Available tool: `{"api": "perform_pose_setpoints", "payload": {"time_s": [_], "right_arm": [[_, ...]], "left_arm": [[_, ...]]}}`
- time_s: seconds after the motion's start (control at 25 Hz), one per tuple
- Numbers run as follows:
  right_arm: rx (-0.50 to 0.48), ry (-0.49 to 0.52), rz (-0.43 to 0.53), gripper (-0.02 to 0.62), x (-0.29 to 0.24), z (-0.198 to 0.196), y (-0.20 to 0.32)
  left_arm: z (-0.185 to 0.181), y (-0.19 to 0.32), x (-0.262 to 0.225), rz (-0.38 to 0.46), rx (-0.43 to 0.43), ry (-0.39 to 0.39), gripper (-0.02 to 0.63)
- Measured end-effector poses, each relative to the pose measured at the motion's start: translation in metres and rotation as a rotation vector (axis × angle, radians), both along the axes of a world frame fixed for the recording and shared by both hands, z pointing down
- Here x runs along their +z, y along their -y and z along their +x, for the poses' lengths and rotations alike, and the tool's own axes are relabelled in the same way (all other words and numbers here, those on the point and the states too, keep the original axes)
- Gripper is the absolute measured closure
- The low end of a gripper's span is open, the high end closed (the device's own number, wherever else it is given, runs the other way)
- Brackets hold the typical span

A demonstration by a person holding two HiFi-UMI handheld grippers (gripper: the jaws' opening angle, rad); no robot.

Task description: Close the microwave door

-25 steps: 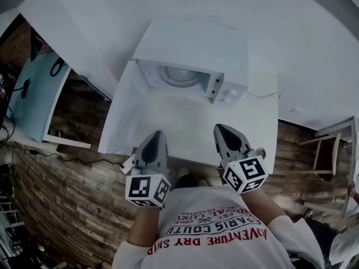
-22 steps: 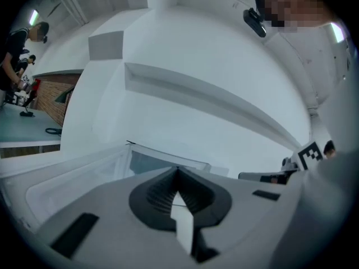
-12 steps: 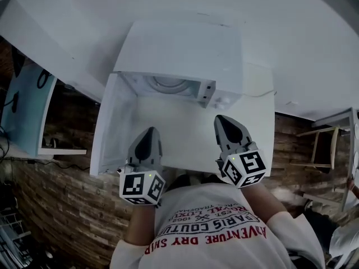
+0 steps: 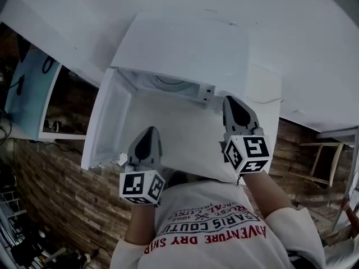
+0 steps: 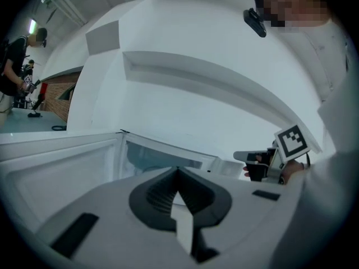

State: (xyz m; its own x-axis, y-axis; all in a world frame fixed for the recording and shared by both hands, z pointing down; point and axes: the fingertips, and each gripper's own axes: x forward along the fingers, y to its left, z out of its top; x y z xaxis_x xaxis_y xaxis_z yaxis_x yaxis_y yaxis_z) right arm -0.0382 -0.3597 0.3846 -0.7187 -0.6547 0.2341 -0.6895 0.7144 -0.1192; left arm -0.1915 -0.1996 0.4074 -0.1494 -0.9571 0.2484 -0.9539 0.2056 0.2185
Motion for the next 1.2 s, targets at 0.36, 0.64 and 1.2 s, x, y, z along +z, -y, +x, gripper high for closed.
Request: {"api": "perform_pose_setpoints", "payload": {"time_s": [0.36,0.64,1.2], "right_arm": [[-0.042,-0.016,-0.028,0.589,0.013,-0.012,0.010],[0.026,-0.011,0.010,0.589,0.014,-0.006,0.022],[0.102,-0.090,0.153,0.589,0.012,-0.014,0.009]], "left_arm": [[-0.023,-0.021,0.007,-0.021,-0.160,-0.002,0.609],[-0.054,-0.077,0.015,-0.026,-0.342,-0.002,0.609],[-0.119,-0.230,0.018,-0.011,-0.694,0.011,0.609]]}}
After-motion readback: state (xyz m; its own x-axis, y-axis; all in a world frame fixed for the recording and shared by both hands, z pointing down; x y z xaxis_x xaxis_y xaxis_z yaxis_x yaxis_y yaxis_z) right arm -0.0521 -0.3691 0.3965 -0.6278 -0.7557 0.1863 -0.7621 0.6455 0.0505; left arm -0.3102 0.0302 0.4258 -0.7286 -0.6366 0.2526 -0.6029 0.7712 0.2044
